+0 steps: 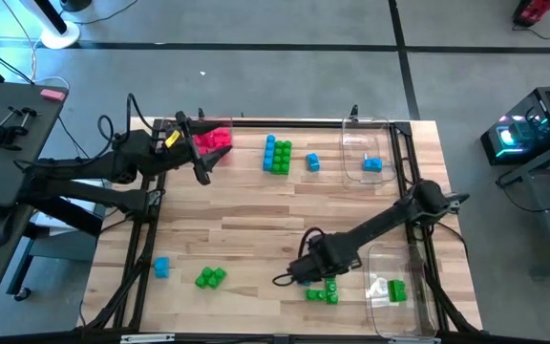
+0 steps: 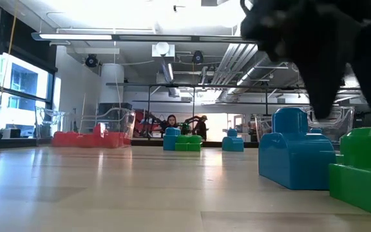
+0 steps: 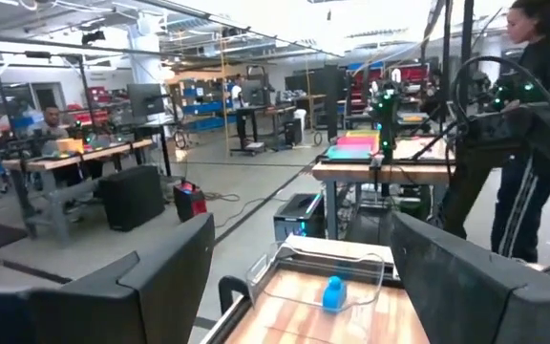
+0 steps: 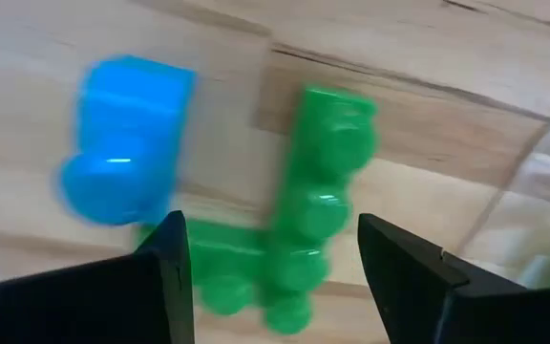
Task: Sort blocks
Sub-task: Put the green game piece into the bottom transparent bin
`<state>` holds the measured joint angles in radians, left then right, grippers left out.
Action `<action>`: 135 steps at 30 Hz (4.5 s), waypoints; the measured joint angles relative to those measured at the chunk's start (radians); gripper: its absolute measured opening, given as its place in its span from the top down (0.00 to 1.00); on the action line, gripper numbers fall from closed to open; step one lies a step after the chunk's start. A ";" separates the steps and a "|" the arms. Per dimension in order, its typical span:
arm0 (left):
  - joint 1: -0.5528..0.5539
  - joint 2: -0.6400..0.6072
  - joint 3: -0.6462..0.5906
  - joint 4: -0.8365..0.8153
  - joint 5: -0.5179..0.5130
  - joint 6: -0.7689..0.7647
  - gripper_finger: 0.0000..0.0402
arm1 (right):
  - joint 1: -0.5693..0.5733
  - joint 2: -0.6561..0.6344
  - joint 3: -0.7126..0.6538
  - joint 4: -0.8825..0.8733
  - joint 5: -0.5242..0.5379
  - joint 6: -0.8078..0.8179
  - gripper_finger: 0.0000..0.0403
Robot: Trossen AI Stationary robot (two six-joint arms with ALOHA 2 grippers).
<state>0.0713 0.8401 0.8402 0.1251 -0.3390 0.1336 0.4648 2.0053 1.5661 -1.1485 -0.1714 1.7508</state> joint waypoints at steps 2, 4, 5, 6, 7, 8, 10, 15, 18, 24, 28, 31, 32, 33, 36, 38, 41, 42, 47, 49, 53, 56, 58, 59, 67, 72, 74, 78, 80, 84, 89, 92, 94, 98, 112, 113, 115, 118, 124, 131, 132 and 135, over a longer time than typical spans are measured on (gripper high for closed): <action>0.001 -0.003 0.000 -0.002 0.014 -0.010 0.25 | 0.000 0.014 0.000 -0.024 -0.013 -0.025 0.54; 0.001 -0.004 0.000 0.000 0.020 -0.026 0.25 | 0.000 0.014 0.000 -0.046 -0.013 -0.046 0.54; 0.001 -0.004 0.000 -0.001 0.021 -0.035 0.25 | 0.000 0.012 0.000 -0.062 -0.010 -0.049 0.54; 0.001 -0.004 0.000 -0.002 0.021 -0.044 0.25 | 0.000 0.012 0.001 -0.087 -0.004 -0.048 0.54; 0.001 -0.004 0.000 -0.002 0.022 -0.053 0.25 | 0.000 0.012 0.001 -0.111 0.004 -0.047 0.54; 0.001 -0.003 0.000 -0.002 0.023 -0.061 0.25 | 0.000 0.012 -0.002 -0.126 0.005 -0.047 0.54; 0.001 -0.003 0.000 -0.001 0.023 -0.074 0.25 | -0.005 0.011 -0.025 -0.108 -0.013 -0.045 0.54; 0.001 -0.003 0.000 -0.001 0.023 -0.085 0.25 | -0.009 0.012 -0.093 0.051 -0.025 -0.031 0.54; 0.001 -0.003 0.000 -0.002 0.023 -0.110 0.25 | -0.009 0.012 -0.132 0.099 -0.033 -0.020 0.54; 0.001 -0.003 0.000 -0.001 0.023 -0.132 0.25 | -0.010 0.010 -0.189 0.131 -0.066 -0.029 0.54; 0.001 -0.003 0.000 -0.002 0.023 -0.133 0.25 | -0.011 0.006 -0.212 0.178 -0.064 -0.097 0.56; 0.001 -0.003 -0.001 -0.002 0.023 -0.133 0.25 | -0.020 0.006 -0.219 0.180 -0.065 -0.131 0.62; 0.000 -0.003 -0.001 -0.003 0.023 -0.133 0.25 | -0.023 0.006 -0.219 0.181 -0.061 -0.143 0.65; 0.000 -0.003 -0.001 -0.003 0.023 -0.133 0.25 | -0.024 0.006 -0.219 0.183 -0.053 -0.160 0.68; 0.000 -0.003 -0.001 -0.007 0.023 -0.132 0.25 | -0.030 0.007 -0.219 0.184 -0.039 -0.204 0.82; 0.000 -0.003 -0.001 -0.008 0.023 -0.133 0.25 | -0.035 0.008 -0.215 0.173 -0.030 -0.241 0.92; 0.000 -0.003 -0.001 -0.010 0.023 -0.132 0.25 | -0.044 0.007 -0.196 0.142 -0.014 -0.319 0.97; 0.000 -0.003 -0.001 -0.010 0.023 -0.132 0.25 | -0.048 0.004 -0.186 0.123 -0.006 -0.333 0.96; 0.000 -0.003 -0.001 -0.013 0.014 -0.130 0.25 | -0.073 -0.078 -0.115 -0.067 0.094 -0.364 0.94; 0.000 -0.003 -0.001 -0.016 0.012 -0.130 0.25 | -0.079 -0.121 -0.081 -0.130 0.158 -0.358 0.96; 0.000 -0.003 -0.001 -0.037 0.011 -0.130 0.25 | -0.068 -0.243 -0.003 -0.197 0.299 -0.305 0.99; 0.000 -0.003 -0.001 -0.048 0.011 -0.130 0.25 | -0.019 -0.325 0.027 -0.223 0.373 -0.239 0.98; 0.000 -0.003 -0.001 -0.057 0.007 -0.130 0.25 | 0.027 -0.368 0.031 -0.241 0.382 -0.178 0.99; 0.000 -0.003 -0.001 -0.059 0.004 -0.130 0.25 | 0.058 -0.388 0.029 -0.257 0.377 -0.142 0.99; 0.000 -0.003 -0.001 -0.059 -0.034 -0.130 0.25 | 0.351 -0.399 -0.040 -0.307 0.102 0.205 0.99; 0.001 -0.003 -0.001 -0.058 -0.040 -0.130 0.25 | 0.518 -0.396 -0.093 -0.290 0.018 0.528 0.99; 0.001 -0.003 -0.001 -0.058 -0.040 -0.130 0.25 | 0.545 -0.396 -0.118 -0.286 -0.062 0.551 0.99; 0.001 -0.003 -0.001 -0.058 -0.040 -0.130 0.25 | 0.538 -0.396 -0.152 -0.293 -0.102 0.565 0.99; 0.001 -0.003 -0.001 -0.057 -0.040 -0.130 0.25 | 0.523 -0.396 -0.158 -0.295 -0.096 0.564 0.97; 0.001 -0.003 -0.001 -0.059 -0.040 -0.130 0.25 | 0.498 -0.396 -0.158 -0.311 -0.062 0.539 0.89; 0.001 -0.003 -0.001 -0.059 -0.040 -0.130 0.25 | 0.494 -0.397 -0.158 -0.336 -0.063 0.535 0.70; 0.001 -0.003 -0.001 -0.060 -0.040 -0.130 0.25 | 0.496 -0.405 -0.158 -0.328 -0.064 0.518 0.61; 0.000 -0.003 -0.001 -0.060 -0.040 -0.131 0.25 | 0.495 -0.418 -0.157 -0.313 -0.063 0.496 0.56; 0.000 -0.008 -0.001 -0.058 -0.013 -0.171 0.25 | 0.495 -0.447 -0.107 -0.283 -0.017 0.447 0.53; 0.002 -0.055 -0.001 -0.046 0.063 -0.211 0.25 | 0.187 -0.474 -0.005 -0.144 0.673 0.064 0.53; 0.002 -0.048 -0.002 -0.047 0.063 -0.211 0.25 | 0.132 -0.471 -0.005 -0.125 0.680 -0.018 0.53; 0.002 -0.030 -0.001 -0.048 0.063 -0.211 0.25 | 0.009 -0.462 -0.005 -0.061 0.690 -0.180 0.53; 0.002 0.003 -0.001 -0.046 0.087 -0.244 0.25 | -0.184 -0.437 -0.005 0.063 0.664 -0.426 0.53; 0.002 0.040 -0.001 -0.048 0.299 -0.335 0.25 | -0.523 -0.343 -0.005 0.222 0.556 -0.825 0.53; 0.010 0.002 -0.001 -0.048 0.257 -0.326 0.25 | -0.769 -0.176 -0.006 0.387 0.329 -1.115 0.56; 0.012 -0.007 -0.001 -0.049 0.227 -0.313 0.25 | -0.790 -0.150 -0.006 0.405 0.317 -1.146 0.59; 0.017 -0.022 -0.001 -0.056 0.113 -0.307 0.25 | -0.837 -0.075 -0.006 0.422 0.309 -1.248 0.74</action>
<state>0.0887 0.8179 0.8391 0.0691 -0.2257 -0.1735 -0.3725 1.9301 1.5603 -0.7270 0.1375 0.5032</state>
